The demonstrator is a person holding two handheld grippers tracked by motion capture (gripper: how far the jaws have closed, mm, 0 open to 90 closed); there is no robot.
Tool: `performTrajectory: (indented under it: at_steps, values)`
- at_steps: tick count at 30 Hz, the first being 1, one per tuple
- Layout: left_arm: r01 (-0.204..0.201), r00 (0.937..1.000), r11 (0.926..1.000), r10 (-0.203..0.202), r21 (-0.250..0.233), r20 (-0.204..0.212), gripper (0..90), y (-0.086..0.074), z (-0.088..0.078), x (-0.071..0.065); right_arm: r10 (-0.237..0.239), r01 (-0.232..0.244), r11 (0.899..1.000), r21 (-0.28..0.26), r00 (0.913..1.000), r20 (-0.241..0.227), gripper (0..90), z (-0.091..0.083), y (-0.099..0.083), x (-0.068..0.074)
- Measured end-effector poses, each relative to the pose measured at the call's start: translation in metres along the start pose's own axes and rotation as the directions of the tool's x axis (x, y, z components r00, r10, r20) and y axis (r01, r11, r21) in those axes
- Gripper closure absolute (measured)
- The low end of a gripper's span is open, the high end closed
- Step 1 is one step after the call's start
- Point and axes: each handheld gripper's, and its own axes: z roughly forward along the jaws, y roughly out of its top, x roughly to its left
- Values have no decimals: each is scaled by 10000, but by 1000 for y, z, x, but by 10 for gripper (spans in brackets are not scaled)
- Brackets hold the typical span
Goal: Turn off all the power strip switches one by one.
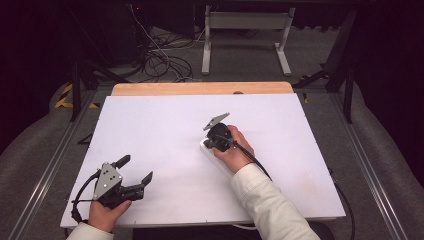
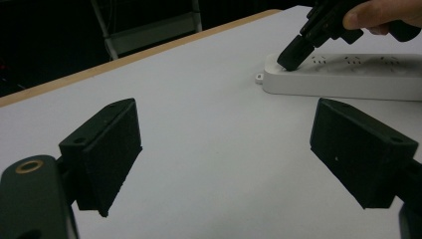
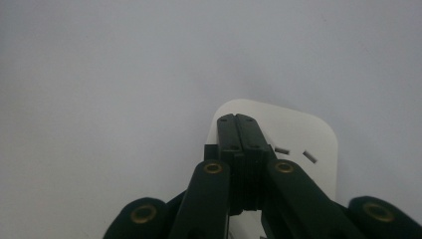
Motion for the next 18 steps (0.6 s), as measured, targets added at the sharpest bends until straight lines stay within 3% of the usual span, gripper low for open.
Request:
performTrajectory:
  at_steps: [6,8,11,16,18]
  values:
    - [18,10000,10000,-18,-34,-19,134,0,0,0,46,-45,9996,288,10000,-37,900,-2,3,-3]
    - [-10,10000,10000,10,-4,-16,134,0,0,0,-197,205,9991,-369,9996,215,900,-11,5,-2]
    - [-1,10000,10000,1,21,15,134,0,1,2,77,-97,9901,-1403,9999,-152,900,-29,7,-3]
    - [-12,10000,10000,12,27,26,134,0,2,1,-111,77,9862,-1651,9997,-198,900,-41,7,1]
    - [-51,10000,10000,51,29,4,134,0,1,1,-115,70,9848,-1737,9996,-247,857,-43,7,1]
